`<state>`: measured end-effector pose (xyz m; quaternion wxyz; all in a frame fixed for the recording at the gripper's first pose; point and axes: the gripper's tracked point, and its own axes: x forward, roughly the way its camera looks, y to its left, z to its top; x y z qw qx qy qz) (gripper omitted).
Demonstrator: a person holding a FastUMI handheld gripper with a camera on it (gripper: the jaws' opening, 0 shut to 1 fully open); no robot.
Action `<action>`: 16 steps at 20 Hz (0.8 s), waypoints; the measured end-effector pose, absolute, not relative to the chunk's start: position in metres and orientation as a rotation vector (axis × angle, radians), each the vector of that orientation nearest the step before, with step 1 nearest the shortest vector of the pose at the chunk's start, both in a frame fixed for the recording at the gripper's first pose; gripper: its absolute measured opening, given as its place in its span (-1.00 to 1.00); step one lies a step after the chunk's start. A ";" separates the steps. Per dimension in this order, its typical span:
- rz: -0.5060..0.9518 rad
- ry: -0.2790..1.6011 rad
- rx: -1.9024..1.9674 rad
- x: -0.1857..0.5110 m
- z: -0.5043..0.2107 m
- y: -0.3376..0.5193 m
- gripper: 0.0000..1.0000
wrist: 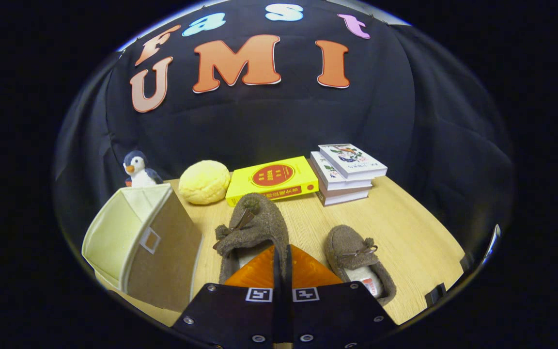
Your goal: Open the storage box then place both shoes into the box .Put the left shoe in first, then the right shoe, with the right side of both shoes facing outward in a uniform manner.
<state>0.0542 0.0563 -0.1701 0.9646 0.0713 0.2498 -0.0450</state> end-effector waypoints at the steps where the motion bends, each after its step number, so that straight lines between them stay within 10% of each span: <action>1: -0.090 0.489 0.152 0.055 -0.155 0.064 -0.98; 16: 0.089 0.474 0.262 0.062 -0.087 0.276 -0.99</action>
